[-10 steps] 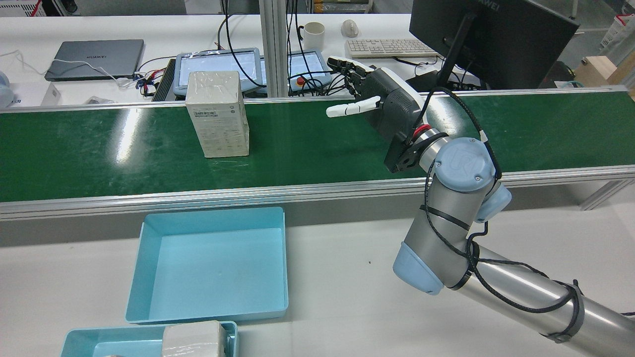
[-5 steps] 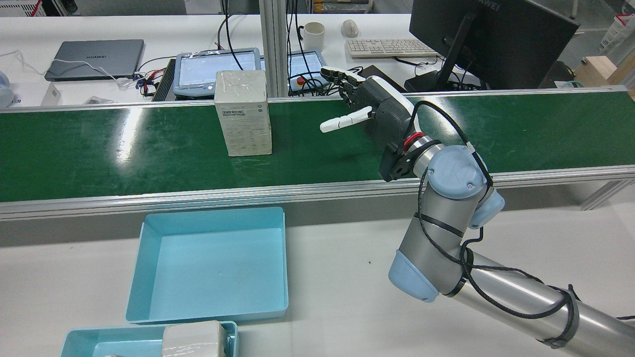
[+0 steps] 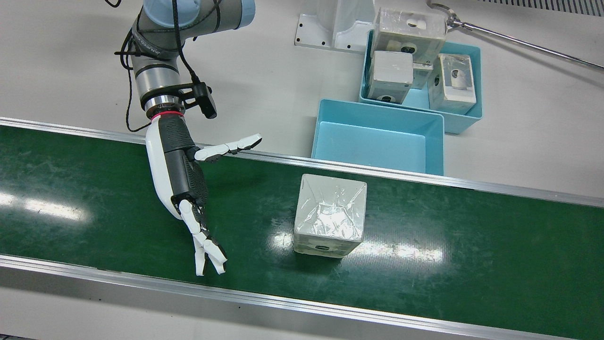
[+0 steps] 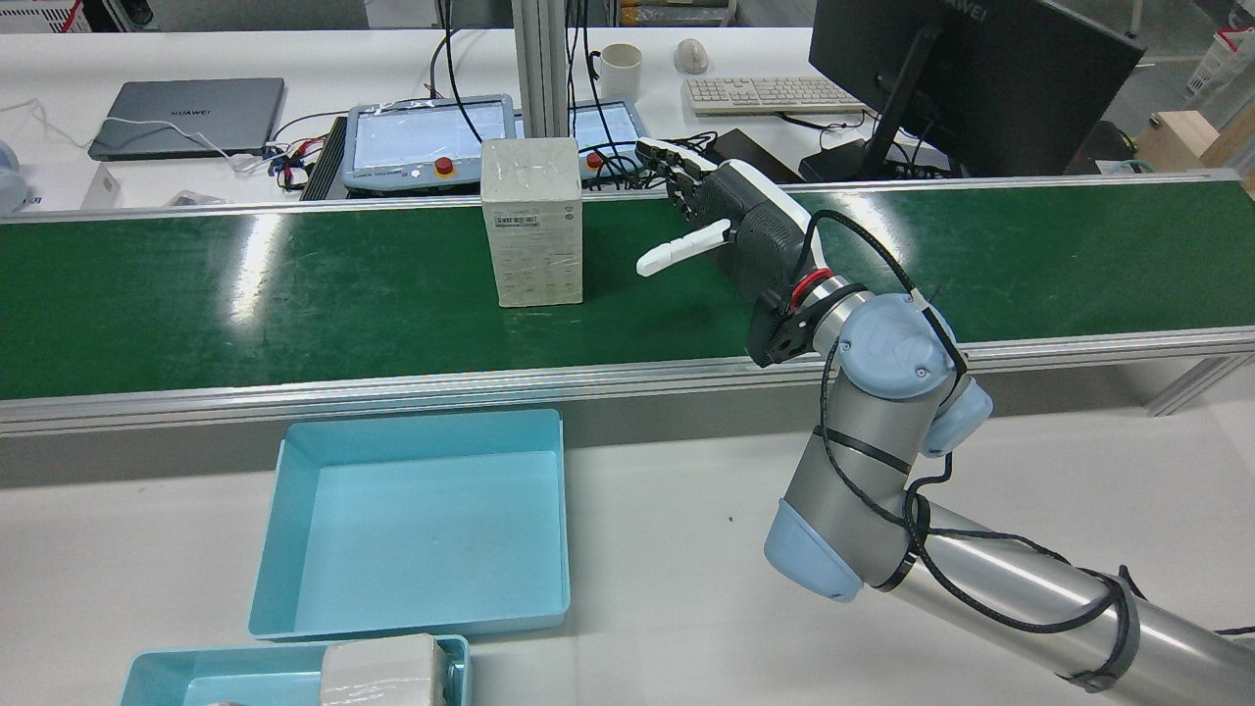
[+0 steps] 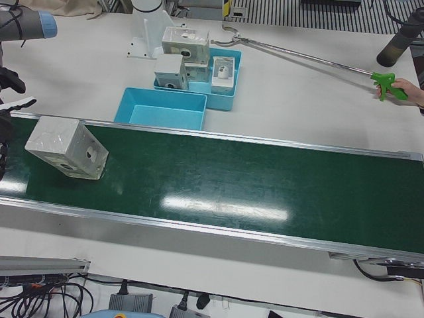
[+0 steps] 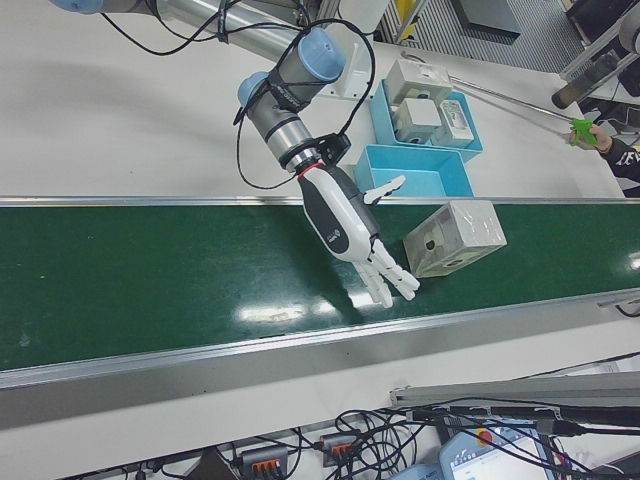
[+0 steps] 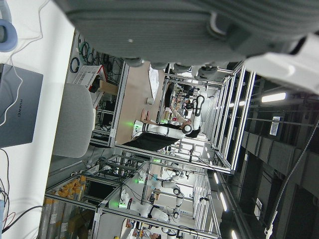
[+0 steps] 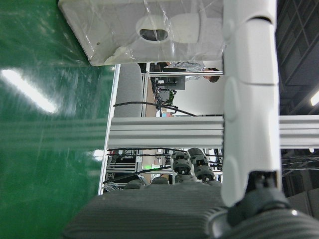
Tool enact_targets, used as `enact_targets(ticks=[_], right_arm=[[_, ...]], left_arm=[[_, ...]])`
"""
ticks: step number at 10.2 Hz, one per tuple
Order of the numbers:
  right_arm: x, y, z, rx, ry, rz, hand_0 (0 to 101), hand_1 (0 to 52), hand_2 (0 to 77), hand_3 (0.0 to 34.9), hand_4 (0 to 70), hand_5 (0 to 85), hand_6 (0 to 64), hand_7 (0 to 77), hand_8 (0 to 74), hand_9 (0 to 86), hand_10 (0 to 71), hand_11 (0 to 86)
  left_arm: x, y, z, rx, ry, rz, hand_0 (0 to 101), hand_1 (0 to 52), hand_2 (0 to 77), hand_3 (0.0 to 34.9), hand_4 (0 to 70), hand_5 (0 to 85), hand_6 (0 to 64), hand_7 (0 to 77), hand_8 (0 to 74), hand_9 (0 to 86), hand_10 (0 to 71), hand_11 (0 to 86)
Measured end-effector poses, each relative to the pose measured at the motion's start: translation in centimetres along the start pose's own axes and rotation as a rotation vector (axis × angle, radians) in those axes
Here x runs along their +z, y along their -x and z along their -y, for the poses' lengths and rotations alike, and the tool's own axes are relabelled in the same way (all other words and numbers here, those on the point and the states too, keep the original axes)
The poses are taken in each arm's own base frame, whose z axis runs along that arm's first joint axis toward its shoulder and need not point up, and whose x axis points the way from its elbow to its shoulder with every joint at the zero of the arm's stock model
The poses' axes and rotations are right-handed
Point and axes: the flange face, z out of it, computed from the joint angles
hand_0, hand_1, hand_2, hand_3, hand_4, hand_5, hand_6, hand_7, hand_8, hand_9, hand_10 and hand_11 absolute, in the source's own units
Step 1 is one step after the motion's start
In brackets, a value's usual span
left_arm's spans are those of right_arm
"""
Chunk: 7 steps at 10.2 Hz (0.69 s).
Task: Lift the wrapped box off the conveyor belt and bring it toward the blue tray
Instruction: 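Hold the open right hand beside the belt as the box approaches, then close the right hand's fingers around the wrapped white box on the belt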
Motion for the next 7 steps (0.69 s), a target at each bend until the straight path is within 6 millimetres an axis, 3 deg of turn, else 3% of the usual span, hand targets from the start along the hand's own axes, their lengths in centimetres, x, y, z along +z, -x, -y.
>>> enact_targets(ticks=[1,2,3,4,7], right_arm=[[0.0,0.0,0.1,-0.001,-0.002,0.000,50,16.4,1.6,0.0,2.2,12.0,0.0,1.1,0.0,1.1,0.0,0.5],[0.0,0.0,0.2,-0.003,-0.004,-0.001,49,10.4,1.6,0.1,2.2,11.5,0.0,0.5,0.0,1.1,0.0,0.5],[0.0,-0.1,0.4,-0.006,-0.009,-0.001,49,10.4,1.6,0.1,2.2,11.5,0.0,0.5,0.0,1.1,0.0,0.5],[0.0,-0.1,0.7,-0.009,-0.015,-0.002,49,15.8,1.6,0.1,2.2,10.9,0.0,0.5,0.0,1.1,0.0,0.5],[0.1,0.3,1.3,-0.015,-0.025,0.004,49,16.9,1.6,0.0,3.8,12.5,0.0,2.2,0.0,1.1,0.0,0.5]], left_arm=[[0.0,0.0,0.0,0.000,0.000,0.000,0,0.0,0.5,0.0,0.0,1.1,0.5,0.5,0.5,0.5,0.5,0.5],[0.0,0.0,0.0,0.000,0.000,0.000,0,0.0,1.1,0.0,0.0,1.1,0.5,0.5,0.5,0.5,0.5,0.5],[0.0,0.0,0.0,0.000,0.000,0.000,0,0.0,0.5,0.0,0.0,1.1,0.5,0.5,0.5,0.5,0.5,0.5],[0.0,0.0,0.0,0.000,0.000,0.000,0,0.0,0.5,0.0,0.0,1.1,0.5,0.5,0.5,0.5,0.5,0.5],[0.0,0.0,0.0,0.000,0.000,0.000,0,0.0,0.5,0.0,0.0,1.1,0.5,0.5,0.5,0.5,0.5,0.5]])
